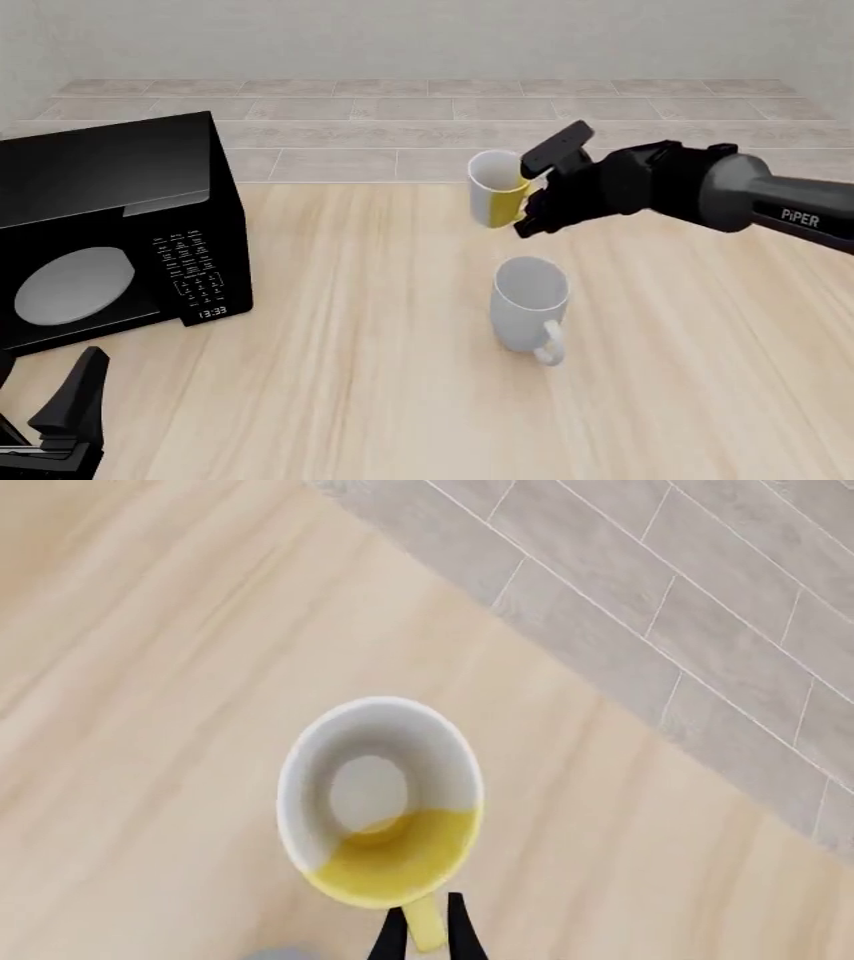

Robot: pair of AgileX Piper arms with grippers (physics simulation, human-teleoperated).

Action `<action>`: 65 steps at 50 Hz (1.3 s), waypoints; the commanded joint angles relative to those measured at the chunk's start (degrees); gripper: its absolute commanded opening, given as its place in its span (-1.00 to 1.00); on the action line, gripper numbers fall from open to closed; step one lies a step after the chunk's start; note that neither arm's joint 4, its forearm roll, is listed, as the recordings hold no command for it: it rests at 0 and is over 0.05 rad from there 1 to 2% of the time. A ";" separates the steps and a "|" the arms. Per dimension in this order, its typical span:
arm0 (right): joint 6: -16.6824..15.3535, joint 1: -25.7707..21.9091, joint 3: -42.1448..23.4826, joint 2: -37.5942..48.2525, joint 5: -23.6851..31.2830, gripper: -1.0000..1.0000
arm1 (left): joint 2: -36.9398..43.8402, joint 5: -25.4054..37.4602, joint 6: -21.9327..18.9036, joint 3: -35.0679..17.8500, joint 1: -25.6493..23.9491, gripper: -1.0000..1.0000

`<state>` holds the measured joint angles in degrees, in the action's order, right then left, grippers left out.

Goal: Put the yellow and white mug to the front of the white mug.

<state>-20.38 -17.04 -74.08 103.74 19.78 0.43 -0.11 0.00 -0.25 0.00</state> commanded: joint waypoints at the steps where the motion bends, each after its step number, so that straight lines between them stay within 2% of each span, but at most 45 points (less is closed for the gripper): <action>1: 0.93 3.46 -3.40 3.08 -0.55 -1.00 | 0.00 0.00 0.00 0.00 0.00 1.00; 23: 1.28 7.33 -6.79 9.59 -2.60 -1.00 | 0.00 0.00 0.00 0.00 0.00 1.00; 65: 2.30 8.09 -6.65 15.96 -4.32 -1.00 | 0.00 0.00 0.00 0.00 0.00 1.00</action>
<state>-18.71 -9.21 -80.74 118.50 15.76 0.43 -0.11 0.00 -0.25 0.00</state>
